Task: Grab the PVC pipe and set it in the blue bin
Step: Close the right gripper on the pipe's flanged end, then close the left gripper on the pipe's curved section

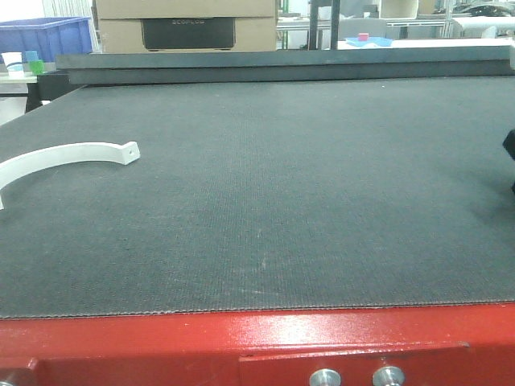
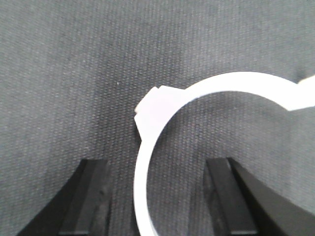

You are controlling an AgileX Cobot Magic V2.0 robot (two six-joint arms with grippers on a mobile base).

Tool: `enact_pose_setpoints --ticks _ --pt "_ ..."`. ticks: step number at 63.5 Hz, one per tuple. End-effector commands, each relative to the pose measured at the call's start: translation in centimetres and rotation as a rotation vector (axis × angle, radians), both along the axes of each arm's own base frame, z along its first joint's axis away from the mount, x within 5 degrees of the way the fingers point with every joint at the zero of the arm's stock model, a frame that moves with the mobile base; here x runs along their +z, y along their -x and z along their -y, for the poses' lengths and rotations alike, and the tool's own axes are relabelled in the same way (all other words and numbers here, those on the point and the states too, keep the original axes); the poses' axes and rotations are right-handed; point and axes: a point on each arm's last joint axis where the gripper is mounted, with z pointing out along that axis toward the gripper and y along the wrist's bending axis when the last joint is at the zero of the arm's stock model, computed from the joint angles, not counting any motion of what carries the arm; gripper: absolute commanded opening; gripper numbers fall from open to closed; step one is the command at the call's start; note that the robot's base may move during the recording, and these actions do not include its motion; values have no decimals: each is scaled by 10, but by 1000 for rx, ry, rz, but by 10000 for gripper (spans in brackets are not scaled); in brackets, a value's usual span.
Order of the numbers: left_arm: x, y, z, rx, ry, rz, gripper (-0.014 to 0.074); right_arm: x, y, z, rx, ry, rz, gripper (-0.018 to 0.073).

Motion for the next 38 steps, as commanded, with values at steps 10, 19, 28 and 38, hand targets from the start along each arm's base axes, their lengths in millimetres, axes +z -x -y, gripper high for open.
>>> enact_pose_setpoints --ticks 10,19,28,38 --pt "4 -2 0 4 5 30 234 -2 -6 2 9 22 33 299" --pt "4 -2 0 4 5 30 234 -2 -7 2 8 25 43 274" --pt "4 -2 0 4 5 30 234 -2 -7 3 8 26 47 114" --pt "4 -2 0 4 5 30 234 -1 -9 3 8 31 64 -51"
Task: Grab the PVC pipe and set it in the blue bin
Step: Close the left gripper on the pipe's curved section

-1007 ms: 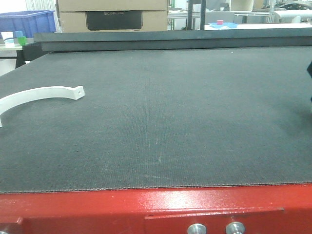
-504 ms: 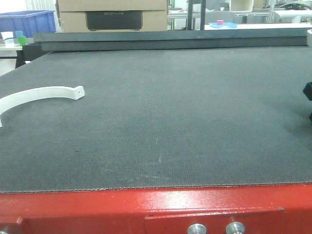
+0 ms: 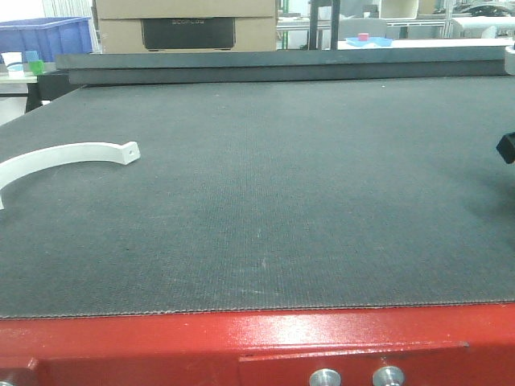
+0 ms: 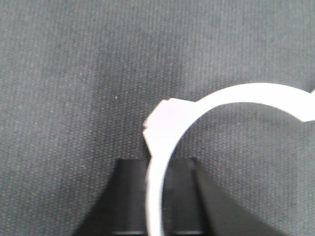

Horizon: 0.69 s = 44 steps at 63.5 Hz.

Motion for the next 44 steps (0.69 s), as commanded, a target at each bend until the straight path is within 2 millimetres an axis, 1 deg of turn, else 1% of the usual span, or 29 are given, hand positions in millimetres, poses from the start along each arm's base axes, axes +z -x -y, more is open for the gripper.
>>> enact_pose_setpoints --ticks 1,10,18,24,27,34,44 --pt "4 -2 0 4 5 30 234 3 -3 1 7 17 29 -69" --pt "4 -2 0 4 5 30 234 3 -4 2 6 20 41 -169" --pt "4 -2 0 4 5 30 234 3 -5 2 6 21 46 -169" --pt "4 -2 0 4 5 30 234 10 -2 0 -5 10 60 -169" --pt "4 -2 0 4 5 30 234 15 -1 -1 -16 -1 74 -169" --pt "4 -2 0 4 5 30 234 37 7 -4 -31 -11 135 -169" --pt "0 -5 -1 3 7 18 234 77 22 -10 -55 -25 270 -169"
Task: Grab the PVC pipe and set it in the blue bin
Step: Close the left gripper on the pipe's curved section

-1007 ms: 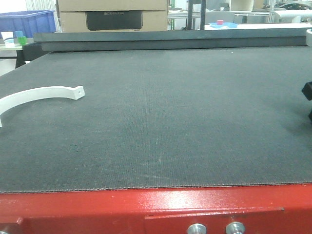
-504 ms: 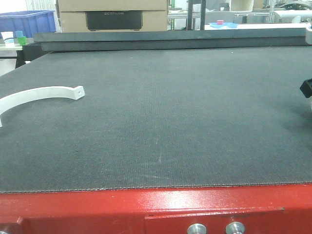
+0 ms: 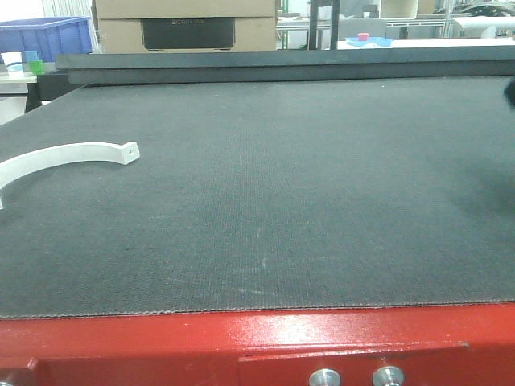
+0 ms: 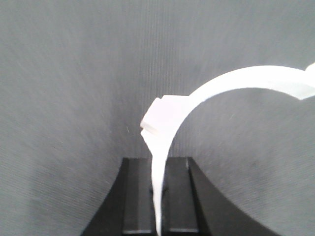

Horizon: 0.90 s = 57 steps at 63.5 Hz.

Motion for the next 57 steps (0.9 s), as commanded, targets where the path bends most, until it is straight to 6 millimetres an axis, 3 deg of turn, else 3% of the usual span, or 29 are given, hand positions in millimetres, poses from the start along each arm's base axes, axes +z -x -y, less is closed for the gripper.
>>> enact_pose_setpoints --ticks 1,15,27,38,57 --pt "0 -5 -1 3 5 16 234 28 10 -4 -13 -2 102 -169" --pt "-13 -23 0 -3 17 -91 234 79 42 -13 -11 37 274 -169" --pt "-15 -45 17 -67 16 -108 234 107 67 -20 -6 62 372 -169" --pt "-20 -64 31 -109 15 -142 234 113 78 -24 0 62 376 -169" --pt "-40 -77 32 -110 21 -243 234 108 83 -26 12 36 301 -169"
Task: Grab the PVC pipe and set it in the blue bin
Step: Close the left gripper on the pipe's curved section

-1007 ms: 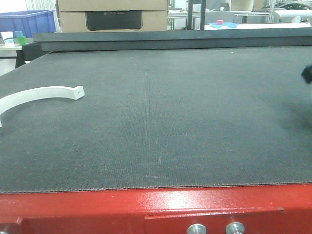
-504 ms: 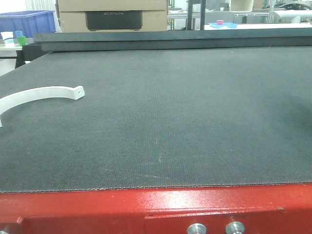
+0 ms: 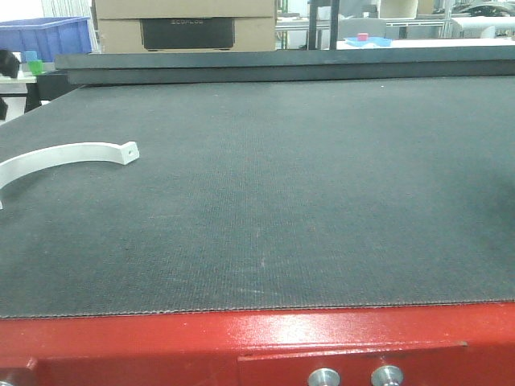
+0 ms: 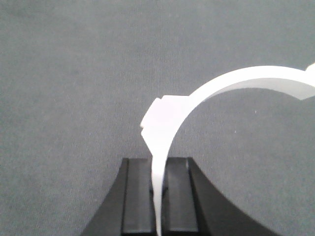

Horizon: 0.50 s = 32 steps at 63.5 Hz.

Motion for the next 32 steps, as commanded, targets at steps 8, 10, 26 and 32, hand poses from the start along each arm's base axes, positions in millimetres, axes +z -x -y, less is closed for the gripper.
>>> enact_pose_setpoints --ticks 8,10,26,32 --pt "-9 -5 2 -2 6 -24 234 5 1 -1 0 -7 24 -169" --pt "-11 -6 2 -2 6 -27 234 5 1 -1 -1 -13 28 -169" --pt "-32 -13 2 -2 7 -77 234 8 0 -1 -7 -18 63 -169" --pt "-38 -15 2 -2 8 -88 234 8 -1 -1 -8 -17 67 -169"
